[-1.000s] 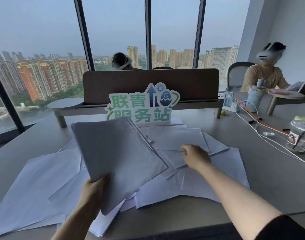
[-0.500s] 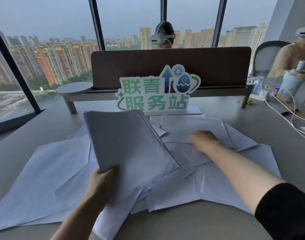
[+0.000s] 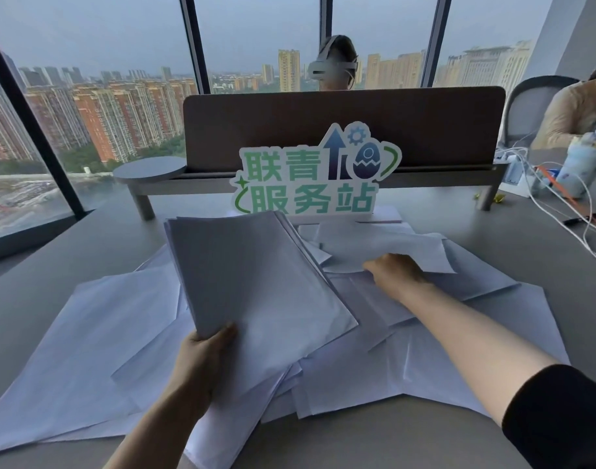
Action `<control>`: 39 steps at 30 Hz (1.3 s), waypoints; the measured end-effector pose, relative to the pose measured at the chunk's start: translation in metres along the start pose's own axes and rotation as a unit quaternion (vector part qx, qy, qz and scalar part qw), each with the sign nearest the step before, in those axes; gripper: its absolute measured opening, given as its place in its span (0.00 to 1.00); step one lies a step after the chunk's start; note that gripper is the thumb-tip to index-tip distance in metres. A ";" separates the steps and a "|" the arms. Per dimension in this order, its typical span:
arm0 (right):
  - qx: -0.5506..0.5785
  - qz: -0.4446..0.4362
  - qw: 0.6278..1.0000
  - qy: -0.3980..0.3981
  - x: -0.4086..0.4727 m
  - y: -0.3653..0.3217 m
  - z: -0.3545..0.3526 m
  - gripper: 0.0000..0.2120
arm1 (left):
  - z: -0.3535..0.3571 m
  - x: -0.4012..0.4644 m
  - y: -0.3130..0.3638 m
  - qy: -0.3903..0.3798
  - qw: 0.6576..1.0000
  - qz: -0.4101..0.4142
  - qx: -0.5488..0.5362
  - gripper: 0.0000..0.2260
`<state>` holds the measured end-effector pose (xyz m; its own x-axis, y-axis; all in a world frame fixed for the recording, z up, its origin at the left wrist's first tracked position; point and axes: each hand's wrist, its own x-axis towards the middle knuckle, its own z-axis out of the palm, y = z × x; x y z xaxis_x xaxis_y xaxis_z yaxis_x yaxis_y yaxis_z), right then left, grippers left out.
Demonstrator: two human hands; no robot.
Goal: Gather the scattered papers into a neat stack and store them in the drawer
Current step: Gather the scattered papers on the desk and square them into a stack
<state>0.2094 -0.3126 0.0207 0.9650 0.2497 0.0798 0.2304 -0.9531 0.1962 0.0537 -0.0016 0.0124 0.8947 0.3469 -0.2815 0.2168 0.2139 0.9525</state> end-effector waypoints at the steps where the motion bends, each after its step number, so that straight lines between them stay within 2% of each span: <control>1: 0.015 -0.005 1.000 0.002 0.000 0.000 -0.002 0.05 | 0.000 0.000 0.000 0.000 1.000 -0.001 -0.001 0.01; 4: 0.035 -0.015 0.999 -0.033 0.002 0.001 -0.012 0.05 | 0.000 0.001 0.000 0.000 1.000 -0.002 -0.003 0.01; 8: -0.060 -0.073 0.993 -0.064 0.011 -0.007 -0.028 0.08 | -0.001 0.001 -0.001 -0.001 1.000 0.004 0.007 0.01; 13: -0.111 -0.082 0.987 -0.085 0.021 -0.023 -0.028 0.09 | -0.001 0.003 -0.002 -0.006 1.000 0.002 0.001 0.01; 19: -0.125 -0.091 0.986 -0.059 0.025 -0.027 -0.018 0.11 | 0.000 0.004 -0.002 -0.006 1.000 0.003 0.002 0.01; 24: -0.092 -0.075 0.993 -0.022 0.022 -0.027 -0.012 0.05 | 0.001 0.002 -0.002 -0.002 1.000 0.008 0.005 0.01; 31: -0.094 -0.003 0.995 0.034 0.015 -0.040 -0.012 0.11 | 0.000 0.001 -0.001 0.001 1.000 0.011 0.005 0.01; 39: -0.034 0.042 0.995 0.089 0.000 -0.032 -0.043 0.10 | -0.002 0.003 -0.004 -0.001 1.000 0.013 -0.008 0.01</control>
<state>0.1966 -0.2744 0.0564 0.9415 0.2027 0.2691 0.1360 -0.9595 0.2468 0.0548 -0.0001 0.0076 0.9008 0.3503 -0.2568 0.1879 0.2188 0.9575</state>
